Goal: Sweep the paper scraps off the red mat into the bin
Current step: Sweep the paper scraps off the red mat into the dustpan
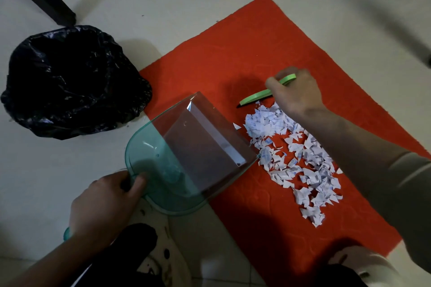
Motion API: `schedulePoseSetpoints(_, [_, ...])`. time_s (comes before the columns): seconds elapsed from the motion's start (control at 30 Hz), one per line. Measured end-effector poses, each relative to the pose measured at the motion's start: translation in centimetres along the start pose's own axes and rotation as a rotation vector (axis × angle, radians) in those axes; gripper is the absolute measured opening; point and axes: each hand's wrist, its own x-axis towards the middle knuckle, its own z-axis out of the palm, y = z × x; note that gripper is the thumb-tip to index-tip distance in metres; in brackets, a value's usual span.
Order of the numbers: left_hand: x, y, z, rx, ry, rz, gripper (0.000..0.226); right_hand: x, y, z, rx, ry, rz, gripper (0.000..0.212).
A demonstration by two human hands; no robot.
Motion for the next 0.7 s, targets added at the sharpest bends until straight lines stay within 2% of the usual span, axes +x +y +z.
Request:
schedulePoseSetpoints(0.13, [0.1,-0.3,0.2,0.009,-0.005,0.002,0.045,-0.9,-1.1,-0.1,0.264,-0.037,-0.081,0.016])
schedulePoseSetpoints(0.23, [0.0,-0.4,0.2,-0.001,0.000,0.007,0.044,-1.3,-1.7,0.6,0.391,-0.043,-0.110,0.014])
schedulePoseSetpoints(0.43, [-0.1,-0.3,0.0,-0.017,0.001,0.040,0.048,-1.4,-0.6,1.8,0.453,-0.174,0.018,0.015])
schedulePoseSetpoints(0.57, [0.0,-0.2,0.1,-0.011,0.001,0.042,0.049,-1.7,0.7,0.5,0.408,-0.149,0.062,0.014])
schedulePoseSetpoints(0.7, [0.1,-0.3,0.2,-0.001,-0.006,0.032,0.049,-2.3,1.1,-1.1,0.323,-0.083,0.016,0.018])
